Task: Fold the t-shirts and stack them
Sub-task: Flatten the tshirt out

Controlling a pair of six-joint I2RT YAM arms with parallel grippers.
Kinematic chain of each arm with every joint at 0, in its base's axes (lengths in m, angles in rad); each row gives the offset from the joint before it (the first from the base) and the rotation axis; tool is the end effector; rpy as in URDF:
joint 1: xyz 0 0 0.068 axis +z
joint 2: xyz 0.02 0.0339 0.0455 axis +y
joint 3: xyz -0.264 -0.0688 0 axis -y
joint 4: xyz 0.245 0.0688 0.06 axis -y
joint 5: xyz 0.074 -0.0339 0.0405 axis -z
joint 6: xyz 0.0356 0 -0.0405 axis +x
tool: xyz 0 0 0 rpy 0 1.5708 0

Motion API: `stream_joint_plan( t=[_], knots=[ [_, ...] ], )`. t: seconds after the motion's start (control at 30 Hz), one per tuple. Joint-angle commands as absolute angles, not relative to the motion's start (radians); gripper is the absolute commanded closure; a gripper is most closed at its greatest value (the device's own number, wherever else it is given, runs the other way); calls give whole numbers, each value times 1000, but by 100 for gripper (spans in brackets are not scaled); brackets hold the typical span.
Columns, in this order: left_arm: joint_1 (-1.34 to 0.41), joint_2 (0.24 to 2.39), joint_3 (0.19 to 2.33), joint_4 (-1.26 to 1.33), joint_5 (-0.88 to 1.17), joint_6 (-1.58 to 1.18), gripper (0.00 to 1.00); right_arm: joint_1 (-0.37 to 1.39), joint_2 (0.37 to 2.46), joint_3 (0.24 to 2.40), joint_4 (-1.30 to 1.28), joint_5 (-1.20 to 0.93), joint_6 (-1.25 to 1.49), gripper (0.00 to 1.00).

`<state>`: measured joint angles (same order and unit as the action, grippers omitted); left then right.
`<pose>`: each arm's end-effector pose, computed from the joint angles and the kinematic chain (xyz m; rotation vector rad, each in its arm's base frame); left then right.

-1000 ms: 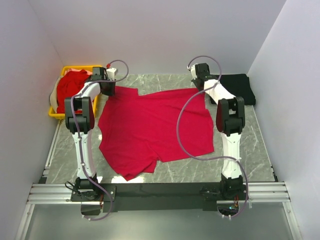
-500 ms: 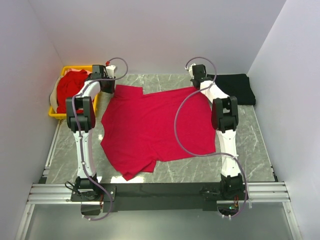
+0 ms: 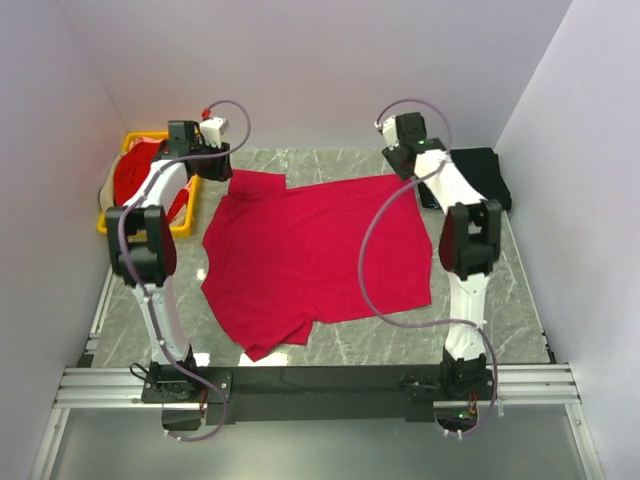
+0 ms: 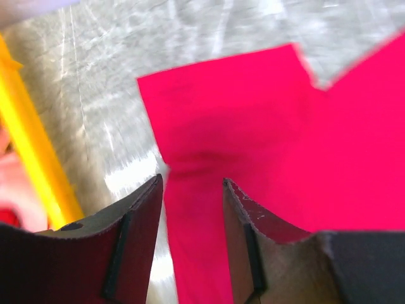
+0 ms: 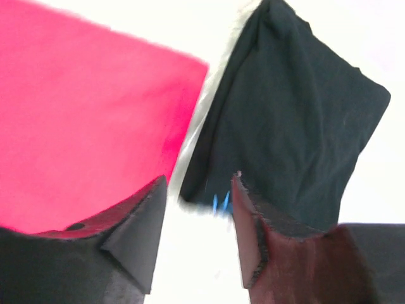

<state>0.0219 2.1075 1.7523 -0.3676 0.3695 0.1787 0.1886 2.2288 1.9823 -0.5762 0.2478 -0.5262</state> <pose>0.4861 -0.0022 0.2405 0.3649 2.2248 -0.3162 0.5001 0.0866 0.2412 -0.7317 2.2956 -0.4541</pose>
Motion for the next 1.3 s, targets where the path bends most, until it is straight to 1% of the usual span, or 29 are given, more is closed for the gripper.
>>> stream_joint_plan(
  t=[0.0, 0.07, 0.1, 0.17, 0.2, 0.27, 0.33, 0.4, 0.47, 0.6, 0.7, 0.77, 0.8, 0.83, 0.9, 0.93, 0.97, 1.0, 1.07, 1.1, 1.13, 1.17, 1.2, 1.23, 1.27],
  knots=[
    [8, 1956, 1658, -423, 433, 193, 52, 201, 2053, 1927, -792, 50, -488, 49],
    [8, 1925, 1577, -459, 425, 192, 53, 201, 2025, 1869, -865, -49, -494, 51],
    [8, 1915, 1548, -462, 425, 189, 53, 202, 2025, 1855, -938, -76, -495, 58],
    [-28, 1890, 1465, -466, 414, 189, 54, 201, 2010, 1766, -971, -153, -491, 63],
    [-41, 1884, 1442, -468, 410, 187, 54, 206, 1994, 1731, -982, -169, -489, 69],
    [-54, 1878, 1388, -480, 393, 192, 56, 207, 1977, 1619, -966, -204, -483, 74],
    [-71, 1881, 1344, -482, 379, 189, 56, 212, 1964, 1530, -934, -213, -469, 77],
    [-75, 1888, 1318, -469, 359, 187, 57, 213, 1963, 1487, -911, -233, -460, 81],
    [-75, 1911, 1310, -469, 336, 186, 59, 219, 1976, 1439, -893, -223, -456, 81],
    [-72, 1968, 1330, -456, 292, 181, 60, 222, 2054, 1436, -855, -189, -439, 81],
    [-55, 2029, 1400, -472, 261, 176, 60, 221, 2108, 1535, -876, -167, -420, 81],
    [-37, 2109, 1491, -506, 250, 172, 61, 227, 2180, 1667, -906, -153, -404, 79],
    [-17, 2130, 1523, -515, 242, 169, 62, 232, 2234, 1724, -970, -155, -406, 79],
    [-9, 2170, 1578, -526, 233, 166, 62, 232, 2258, 1820, -997, -188, -408, 79],
    [-2, 2193, 1632, -540, 238, 166, 62, 230, 2296, 1905, -1060, -224, -397, 76],
    [-2, 2192, 1659, -548, 289, 184, 61, 223, 2295, 1963, -1083, -282, -399, 73],
    [-2, 2178, 1658, -543, 329, 199, 58, 215, 2283, 1971, -1097, -299, -397, 68],
    [-2, 2159, 1649, -537, 365, 212, 57, 201, 2228, 1962, -1092, -311, -384, 67],
    [-2, 2074, 1594, -511, 450, 242, 54, 154, 2143, 1861, -1075, -353, -376, 63],
    [-14, 2021, 1560, -511, 472, 253, 53, 135, 2047, 1817, -1051, -363, -361, 62],
    [-21, 1991, 1543, -508, 497, 256, 53, 117, 1999, 1724, -1039, -374, -350, 61],
    [-31, 1965, 1525, -502, 524, 256, 52, 70, 1953, 1673, -1026, -394, -336, 57],
    [-46, 1938, 1507, -493, 537, 256, 51, 48, 1875, 1625, -1008, -408, -296, 57],
    [-52, 1892, 1478, -488, 546, 256, 51, 26, 1844, 1539, -1002, -425, -275, 54],
    [-58, 1870, 1462, -480, 551, 255, 50, 5, 1820, 1502, -1002, -439, -261, 46]
  ],
)
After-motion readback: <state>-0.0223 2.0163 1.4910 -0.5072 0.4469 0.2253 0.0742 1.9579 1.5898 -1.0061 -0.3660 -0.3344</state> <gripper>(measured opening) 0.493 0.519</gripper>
